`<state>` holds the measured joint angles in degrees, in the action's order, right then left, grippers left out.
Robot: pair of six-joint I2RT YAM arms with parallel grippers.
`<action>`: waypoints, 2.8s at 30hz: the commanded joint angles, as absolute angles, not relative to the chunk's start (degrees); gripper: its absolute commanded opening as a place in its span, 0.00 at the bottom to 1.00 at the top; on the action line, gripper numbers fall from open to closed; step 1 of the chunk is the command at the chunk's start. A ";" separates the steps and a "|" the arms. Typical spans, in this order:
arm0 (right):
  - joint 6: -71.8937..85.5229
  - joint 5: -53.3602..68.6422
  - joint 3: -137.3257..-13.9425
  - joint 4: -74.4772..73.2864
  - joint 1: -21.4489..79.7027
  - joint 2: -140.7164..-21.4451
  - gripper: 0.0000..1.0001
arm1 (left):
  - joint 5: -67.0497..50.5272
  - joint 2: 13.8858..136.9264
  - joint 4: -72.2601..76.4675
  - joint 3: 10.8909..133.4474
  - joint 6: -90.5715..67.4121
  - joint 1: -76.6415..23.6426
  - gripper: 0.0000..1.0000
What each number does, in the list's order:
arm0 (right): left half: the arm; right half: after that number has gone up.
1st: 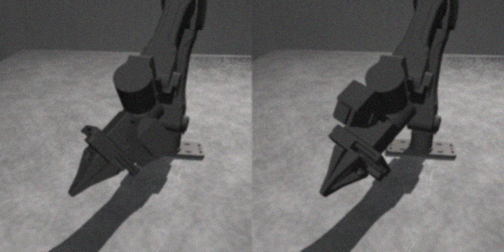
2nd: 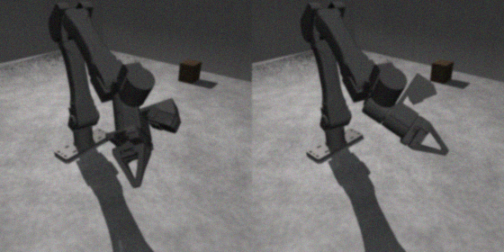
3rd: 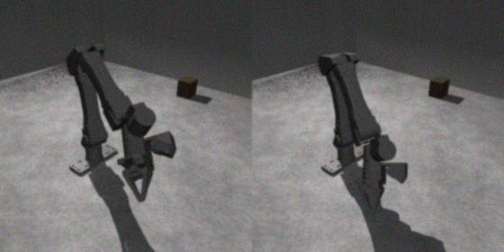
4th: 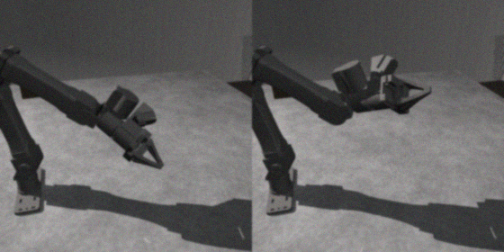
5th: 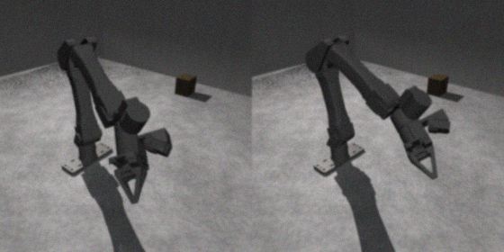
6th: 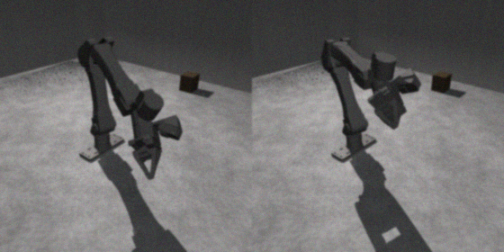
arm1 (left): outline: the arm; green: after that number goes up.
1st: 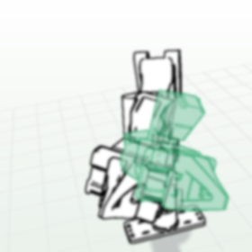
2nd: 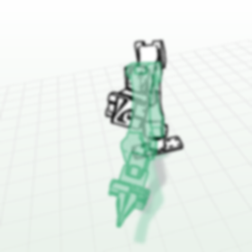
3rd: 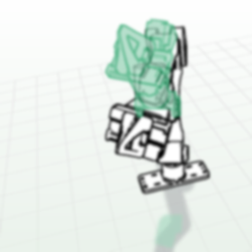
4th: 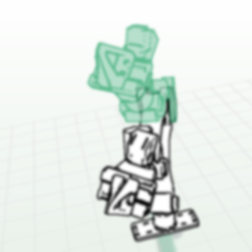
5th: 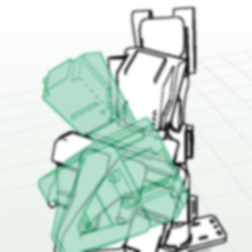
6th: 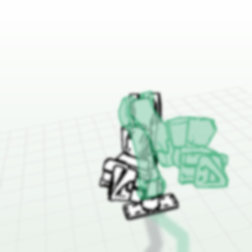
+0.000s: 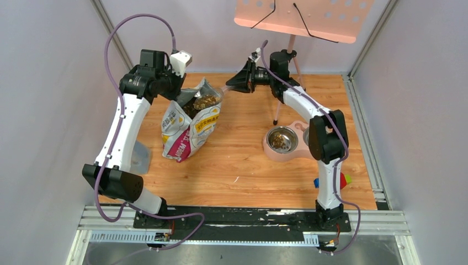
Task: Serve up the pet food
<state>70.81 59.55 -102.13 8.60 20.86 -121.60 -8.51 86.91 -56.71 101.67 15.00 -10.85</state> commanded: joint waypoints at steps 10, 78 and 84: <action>76.47 58.44 -96.13 13.87 17.75 -110.56 0.00 | -7.26 86.21 -52.91 103.45 18.70 -10.82 0.00; 43.19 76.08 -41.27 -7.19 -47.72 -71.84 0.00 | -8.08 89.71 -50.48 108.25 17.01 -10.81 0.00; 21.87 75.74 -48.51 -25.92 -56.37 -77.81 0.00 | -8.76 90.02 -50.40 108.56 16.92 -10.81 0.00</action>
